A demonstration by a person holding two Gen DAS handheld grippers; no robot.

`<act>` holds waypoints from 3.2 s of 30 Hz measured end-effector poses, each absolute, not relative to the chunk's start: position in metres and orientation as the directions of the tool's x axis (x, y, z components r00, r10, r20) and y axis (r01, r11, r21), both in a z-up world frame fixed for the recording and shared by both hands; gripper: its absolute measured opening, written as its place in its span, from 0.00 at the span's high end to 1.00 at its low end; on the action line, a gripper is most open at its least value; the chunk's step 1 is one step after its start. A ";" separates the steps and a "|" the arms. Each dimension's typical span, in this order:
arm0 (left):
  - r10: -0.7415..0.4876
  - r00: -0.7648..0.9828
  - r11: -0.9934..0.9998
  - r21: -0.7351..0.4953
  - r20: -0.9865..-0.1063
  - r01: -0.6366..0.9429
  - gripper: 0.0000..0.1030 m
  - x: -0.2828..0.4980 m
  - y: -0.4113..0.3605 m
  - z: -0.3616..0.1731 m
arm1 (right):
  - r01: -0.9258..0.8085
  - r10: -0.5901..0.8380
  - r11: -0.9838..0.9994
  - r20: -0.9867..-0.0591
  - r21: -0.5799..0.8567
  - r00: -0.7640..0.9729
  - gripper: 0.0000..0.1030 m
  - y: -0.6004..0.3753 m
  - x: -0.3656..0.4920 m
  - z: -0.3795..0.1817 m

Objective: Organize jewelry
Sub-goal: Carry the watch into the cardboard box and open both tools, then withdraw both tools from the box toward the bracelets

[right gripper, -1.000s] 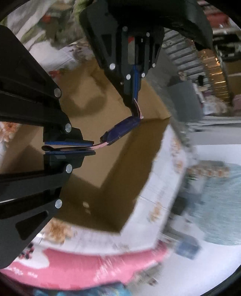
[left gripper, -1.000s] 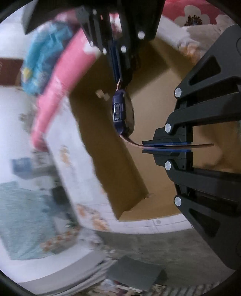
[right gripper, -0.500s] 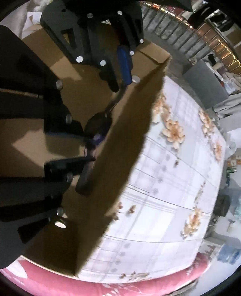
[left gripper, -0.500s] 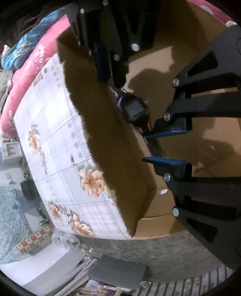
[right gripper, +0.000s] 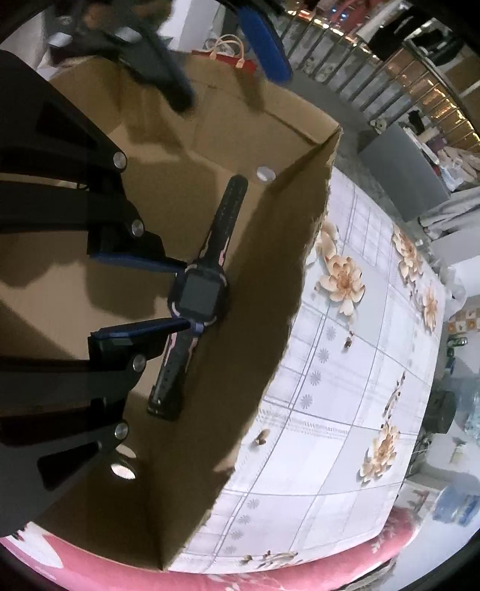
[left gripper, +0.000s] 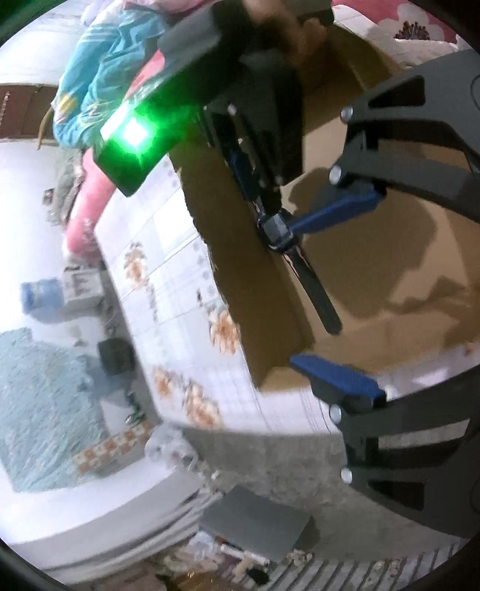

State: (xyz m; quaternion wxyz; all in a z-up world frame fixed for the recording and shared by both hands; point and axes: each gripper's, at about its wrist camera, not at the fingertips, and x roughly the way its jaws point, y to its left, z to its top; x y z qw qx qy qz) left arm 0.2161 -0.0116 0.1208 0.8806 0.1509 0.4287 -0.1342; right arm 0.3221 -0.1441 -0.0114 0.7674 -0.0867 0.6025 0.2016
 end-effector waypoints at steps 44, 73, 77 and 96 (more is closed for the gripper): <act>0.075 0.497 0.968 0.183 -0.864 0.172 0.15 0.058 0.024 0.006 | 0.059 -0.268 0.942 -0.634 -0.331 0.725 0.07 -0.193 0.008 0.001; 0.006 0.540 0.973 0.129 -0.841 0.191 0.08 0.040 0.060 -0.021 | -0.243 0.119 0.968 -0.733 -0.065 0.670 0.12 -0.155 -0.017 -0.031; -0.007 0.540 0.970 0.126 -0.842 0.209 0.08 0.038 0.061 -0.020 | -0.231 0.131 0.972 -0.739 -0.035 0.661 0.15 -0.158 -0.017 -0.033; -0.102 0.517 0.968 0.036 -0.850 0.249 0.07 0.049 0.071 -0.023 | -0.297 0.211 0.955 -0.751 0.020 0.626 0.40 -0.148 -0.011 -0.038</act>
